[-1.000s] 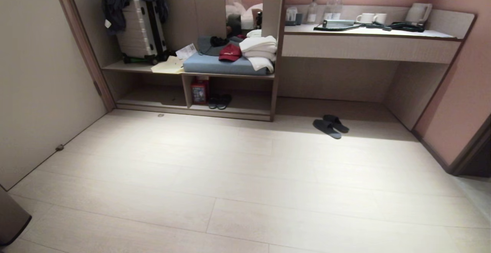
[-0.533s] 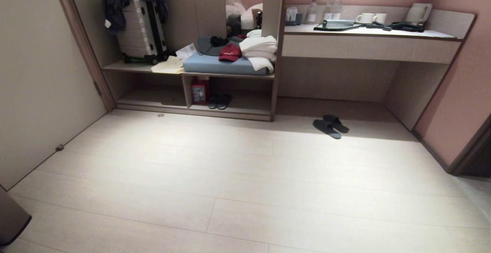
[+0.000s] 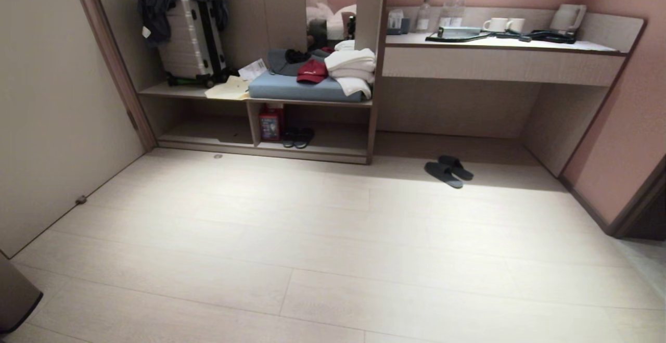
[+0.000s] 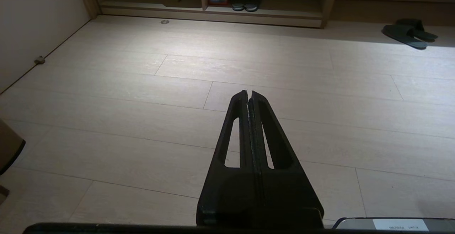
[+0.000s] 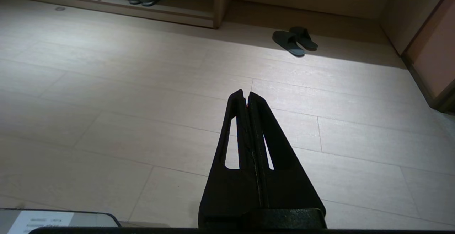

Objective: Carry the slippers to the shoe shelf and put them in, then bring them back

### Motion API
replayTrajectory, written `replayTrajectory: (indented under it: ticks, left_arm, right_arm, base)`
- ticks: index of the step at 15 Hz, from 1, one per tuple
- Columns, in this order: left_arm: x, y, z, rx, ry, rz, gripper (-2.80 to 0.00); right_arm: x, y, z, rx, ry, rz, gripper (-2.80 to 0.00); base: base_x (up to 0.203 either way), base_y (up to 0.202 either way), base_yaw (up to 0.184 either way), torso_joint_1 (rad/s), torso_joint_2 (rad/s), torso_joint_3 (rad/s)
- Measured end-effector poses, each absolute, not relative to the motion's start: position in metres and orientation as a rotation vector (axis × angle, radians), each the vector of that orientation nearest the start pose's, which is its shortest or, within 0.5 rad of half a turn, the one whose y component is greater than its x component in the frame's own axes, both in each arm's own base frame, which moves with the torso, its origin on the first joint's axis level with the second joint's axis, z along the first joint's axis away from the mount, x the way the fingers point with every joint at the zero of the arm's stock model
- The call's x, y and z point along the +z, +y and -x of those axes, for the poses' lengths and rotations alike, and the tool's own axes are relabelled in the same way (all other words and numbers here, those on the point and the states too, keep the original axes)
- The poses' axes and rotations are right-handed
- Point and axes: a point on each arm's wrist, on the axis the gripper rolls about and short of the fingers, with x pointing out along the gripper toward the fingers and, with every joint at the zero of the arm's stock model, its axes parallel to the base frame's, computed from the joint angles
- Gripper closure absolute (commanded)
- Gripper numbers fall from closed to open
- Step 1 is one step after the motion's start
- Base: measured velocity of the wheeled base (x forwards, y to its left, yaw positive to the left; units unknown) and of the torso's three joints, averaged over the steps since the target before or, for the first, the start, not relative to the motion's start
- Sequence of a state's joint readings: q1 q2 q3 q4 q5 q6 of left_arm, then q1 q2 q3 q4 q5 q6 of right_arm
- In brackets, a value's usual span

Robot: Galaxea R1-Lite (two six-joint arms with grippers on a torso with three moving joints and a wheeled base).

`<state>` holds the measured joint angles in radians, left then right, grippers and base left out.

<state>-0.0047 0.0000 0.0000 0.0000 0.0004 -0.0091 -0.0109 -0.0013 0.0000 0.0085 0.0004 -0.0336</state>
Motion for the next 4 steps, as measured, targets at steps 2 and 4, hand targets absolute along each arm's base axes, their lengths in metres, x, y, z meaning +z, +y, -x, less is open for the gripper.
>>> replayTrajectory:
  ticks: [2, 4]
  left_arm:
    - [0.0755, 0.0001, 0.0228, -0.005, 0.000, 0.009, 0.00]
    - [0.0755, 0.0001, 0.0228, -0.005, 0.000, 0.009, 0.00]
  right_arm:
    - [0.0747, 0.0002, 0.0229, -0.011, 0.007, 0.042, 0.00]
    - [0.0747, 0.0002, 0.0229, -0.012, 0.007, 0.017, 0.00]
  base:
    - [0.000, 0.000, 0.000, 0.000, 0.00, 0.000]
    - [0.000, 0.000, 0.000, 0.000, 0.00, 0.000]
